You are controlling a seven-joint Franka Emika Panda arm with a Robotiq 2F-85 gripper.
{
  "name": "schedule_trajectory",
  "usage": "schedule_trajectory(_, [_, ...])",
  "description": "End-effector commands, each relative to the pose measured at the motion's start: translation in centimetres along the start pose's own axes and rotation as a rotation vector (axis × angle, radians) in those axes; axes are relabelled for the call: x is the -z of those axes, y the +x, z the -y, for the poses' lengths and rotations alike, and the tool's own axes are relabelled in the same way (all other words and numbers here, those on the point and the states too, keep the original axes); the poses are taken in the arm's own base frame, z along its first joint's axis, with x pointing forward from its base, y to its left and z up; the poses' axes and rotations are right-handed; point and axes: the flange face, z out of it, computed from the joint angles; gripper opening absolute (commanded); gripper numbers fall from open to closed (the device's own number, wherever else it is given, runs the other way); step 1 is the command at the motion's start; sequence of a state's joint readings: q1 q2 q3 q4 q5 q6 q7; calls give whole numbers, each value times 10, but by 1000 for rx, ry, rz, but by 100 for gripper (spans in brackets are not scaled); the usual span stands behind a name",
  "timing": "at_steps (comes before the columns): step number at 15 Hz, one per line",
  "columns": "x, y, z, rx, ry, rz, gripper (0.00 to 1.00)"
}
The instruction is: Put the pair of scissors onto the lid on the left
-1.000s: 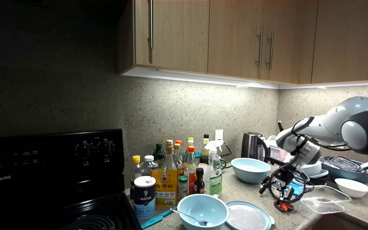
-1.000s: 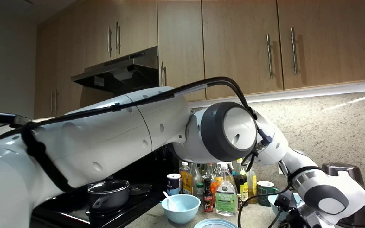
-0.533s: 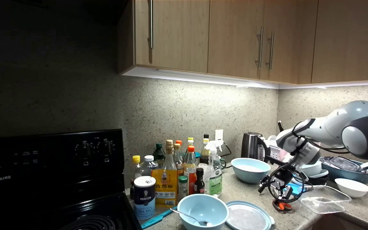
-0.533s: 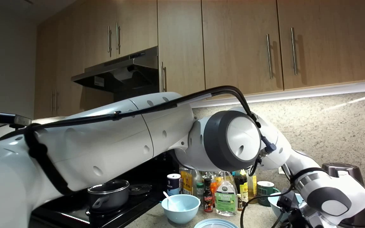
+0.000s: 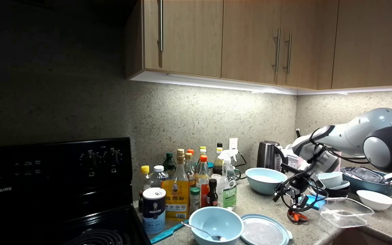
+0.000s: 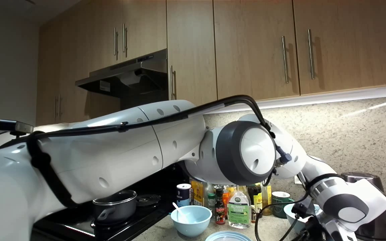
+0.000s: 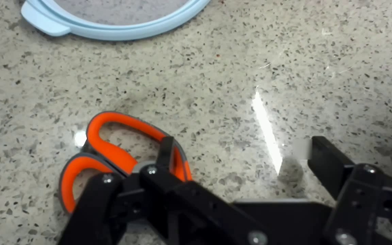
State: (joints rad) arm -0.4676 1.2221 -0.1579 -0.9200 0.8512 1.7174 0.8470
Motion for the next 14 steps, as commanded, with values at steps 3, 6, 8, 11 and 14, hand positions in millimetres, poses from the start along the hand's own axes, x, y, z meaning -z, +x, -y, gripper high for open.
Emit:
schedule_trajectory(3, [-18,4,3,-73,-28,23,100])
schedule_trajectory(6, [-16,5,3,-90,-35,30,100])
schedule_trajectory(8, [-18,4,3,-92,-45,29,75])
schedule_trajectory(11, [-13,3,6,-74,-44,27,59])
schedule_trajectory(14, [-7,2,5,-57,-46,38,40])
